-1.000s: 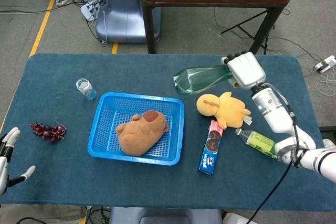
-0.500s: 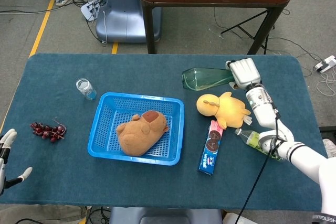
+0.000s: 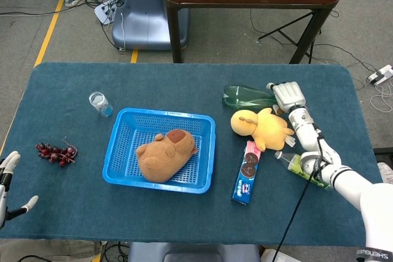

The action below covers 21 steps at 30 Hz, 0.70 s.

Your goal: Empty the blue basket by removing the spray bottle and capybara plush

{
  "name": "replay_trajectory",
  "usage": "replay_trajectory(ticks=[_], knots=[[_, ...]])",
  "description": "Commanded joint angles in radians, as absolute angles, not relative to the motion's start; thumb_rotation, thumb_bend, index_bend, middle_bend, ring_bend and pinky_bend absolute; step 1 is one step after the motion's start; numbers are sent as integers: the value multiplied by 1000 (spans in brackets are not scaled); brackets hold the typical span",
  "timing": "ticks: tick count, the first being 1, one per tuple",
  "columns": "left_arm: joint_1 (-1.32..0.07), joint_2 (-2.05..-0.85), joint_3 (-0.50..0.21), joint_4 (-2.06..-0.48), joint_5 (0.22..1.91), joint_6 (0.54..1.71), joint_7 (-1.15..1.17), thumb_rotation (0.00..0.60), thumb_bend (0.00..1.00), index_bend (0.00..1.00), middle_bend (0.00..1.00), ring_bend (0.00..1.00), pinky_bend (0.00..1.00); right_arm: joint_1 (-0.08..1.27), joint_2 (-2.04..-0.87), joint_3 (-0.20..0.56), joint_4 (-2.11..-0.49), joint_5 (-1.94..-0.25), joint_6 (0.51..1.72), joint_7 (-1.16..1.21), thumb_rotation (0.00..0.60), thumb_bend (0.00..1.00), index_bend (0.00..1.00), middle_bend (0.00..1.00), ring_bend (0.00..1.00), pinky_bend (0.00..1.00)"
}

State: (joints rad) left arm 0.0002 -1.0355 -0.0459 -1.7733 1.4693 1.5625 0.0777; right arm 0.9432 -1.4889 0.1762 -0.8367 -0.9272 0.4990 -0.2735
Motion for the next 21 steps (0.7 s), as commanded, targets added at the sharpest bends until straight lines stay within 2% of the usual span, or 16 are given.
replay_trajectory(ticks=[1,4,10,16,21], knots=[[0,-1035,-47,-1774,1471,1564,78,600,207,50,73,65,219,944,-1474,155,-847,-855,471,-324,600,338,47,227,188,367],[-1,-1033,-48,-1775,1472,1565,78,600,207,51,73,65,219,941,-1449,155,-884,-839,490,-332,600,338,0,182,161,335],[-6,-1030,-51,-1775,1471,1560,78,600,207,50,73,65,219,909,-1332,181,-1068,-895,592,-291,600,338,0,170,158,331],[-36,-1017,-68,-1770,1483,1536,72,600,207,50,73,66,217,822,-1147,182,-1346,-1008,754,-261,600,337,0,211,159,331],[-96,-1007,-87,-1750,1491,1465,40,600,207,51,73,66,216,715,-1024,151,-1544,-1072,921,-285,600,326,0,245,173,331]])
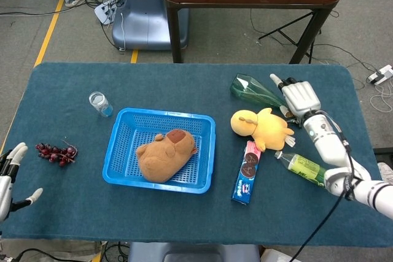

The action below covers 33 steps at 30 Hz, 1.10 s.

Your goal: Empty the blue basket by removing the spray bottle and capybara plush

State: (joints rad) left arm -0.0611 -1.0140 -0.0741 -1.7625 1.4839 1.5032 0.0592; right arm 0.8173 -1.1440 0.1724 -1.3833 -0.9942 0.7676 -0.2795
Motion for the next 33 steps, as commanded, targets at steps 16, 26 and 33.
replay_trajectory(ticks=[16,26,33], knots=[[-383,-1018,-104,-1725,1698,1199,-122,600,207,56,73,65,199,383,-873,56,-1749,-1290,1341,-216,600,314,20,290,217,332],[-578,-1103,-134,-1754,1681,993,-117,600,207,59,73,65,195,303,-864,58,-1749,-1317,1408,-183,600,315,21,292,222,332],[-662,-1186,-184,-1785,1483,866,37,537,207,90,73,74,195,279,-867,64,-1748,-1346,1413,-158,600,315,21,293,222,332]])
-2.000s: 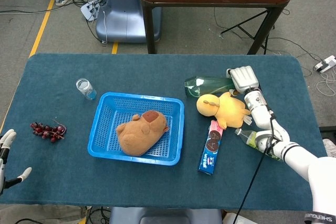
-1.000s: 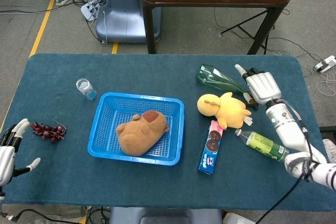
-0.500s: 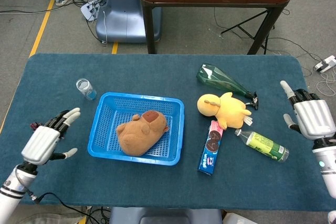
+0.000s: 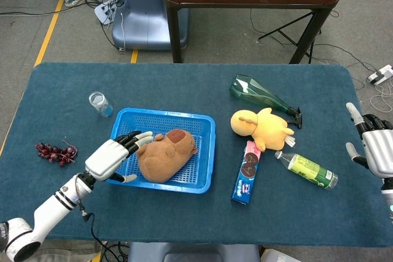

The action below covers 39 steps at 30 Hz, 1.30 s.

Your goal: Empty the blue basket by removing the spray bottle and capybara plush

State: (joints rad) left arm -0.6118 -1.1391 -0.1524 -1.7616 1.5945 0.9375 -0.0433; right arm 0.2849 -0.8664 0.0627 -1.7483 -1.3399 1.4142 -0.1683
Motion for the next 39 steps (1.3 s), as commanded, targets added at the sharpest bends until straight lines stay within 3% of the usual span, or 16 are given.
replay_trajectory(ticks=[1,4,6,11,16,21,23,25,29,34,36,39], knots=[[-672,-1195,-190,-1786,1454,852,51,525,207,94,73,78,195,277,-867,66,-1747,-1347,1411,-150,600,315,21,293,222,332],[-705,-1225,-201,-1780,1372,817,110,460,207,107,73,93,195,271,-867,70,-1738,-1352,1407,-133,600,315,23,294,222,332],[-726,-1243,-197,-1773,1325,797,168,376,207,115,73,93,195,266,-867,72,-1732,-1355,1404,-125,600,315,28,295,223,332],[-773,-1284,-180,-1762,1208,772,306,315,207,110,73,93,195,252,-868,77,-1720,-1362,1405,-101,600,315,30,297,224,332],[-809,-1334,-171,-1733,1103,792,411,291,207,106,73,94,198,238,-870,79,-1711,-1375,1410,-77,600,315,35,302,229,332],[-839,-1370,-169,-1698,1017,806,454,392,207,124,84,146,263,226,-872,84,-1699,-1376,1410,-57,600,314,38,305,230,332],[-848,-1376,-166,-1688,994,803,456,463,207,143,104,189,327,222,-873,86,-1696,-1378,1411,-52,600,314,38,307,230,332],[-856,-1380,-165,-1682,977,798,453,498,206,157,124,221,376,219,-873,89,-1693,-1378,1411,-47,600,314,39,309,231,332],[-874,-1390,-155,-1663,959,788,451,600,206,256,237,364,549,215,-875,96,-1690,-1381,1411,-40,600,315,40,312,231,332],[-863,-1414,-167,-1646,995,835,400,600,222,488,481,585,751,213,-881,106,-1680,-1378,1408,-26,600,315,47,314,233,332],[-850,-1416,-173,-1642,1032,861,359,600,242,566,553,636,804,213,-885,110,-1674,-1379,1408,-20,600,315,49,315,233,332],[-828,-1398,-181,-1654,1080,891,296,600,249,604,592,659,831,213,-889,115,-1667,-1381,1405,-13,600,314,51,316,235,332]])
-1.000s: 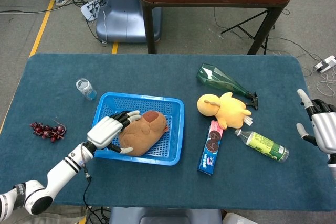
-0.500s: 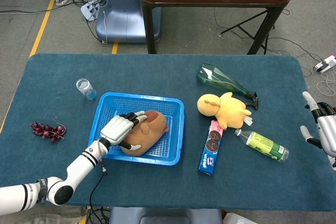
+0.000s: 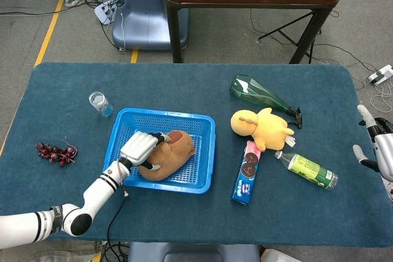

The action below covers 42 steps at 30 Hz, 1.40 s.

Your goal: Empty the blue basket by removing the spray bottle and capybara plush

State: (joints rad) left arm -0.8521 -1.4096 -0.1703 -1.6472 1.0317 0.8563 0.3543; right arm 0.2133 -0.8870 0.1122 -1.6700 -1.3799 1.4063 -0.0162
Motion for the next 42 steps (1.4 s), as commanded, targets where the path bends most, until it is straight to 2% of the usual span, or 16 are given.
replay_trajectory(ticks=[1,11,17,22,34,42], knots=[[-820,-1388,-184,-1661,1094,902,276,600,250,606,595,660,831,214,-890,116,-1666,-1381,1405,-11,600,314,51,316,235,332],[-692,-1300,-236,-1695,1243,1102,-6,600,250,610,605,648,832,209,-898,124,-1662,-1394,1406,-6,600,315,51,317,241,332],[-634,-1241,-267,-1671,1252,1178,-104,600,249,610,605,644,832,208,-901,128,-1659,-1401,1404,-3,600,315,51,318,241,332],[-590,-1218,-270,-1616,1230,1225,-97,600,250,607,605,641,833,208,-906,129,-1657,-1407,1402,1,600,315,51,318,241,332],[-482,-1149,-205,-1522,1207,1249,-47,600,250,596,605,629,833,205,-904,131,-1663,-1416,1399,3,600,315,53,319,241,331],[-490,-1186,-173,-1473,1206,1182,4,600,249,570,595,623,832,204,-906,131,-1670,-1425,1398,2,600,315,54,323,241,332]])
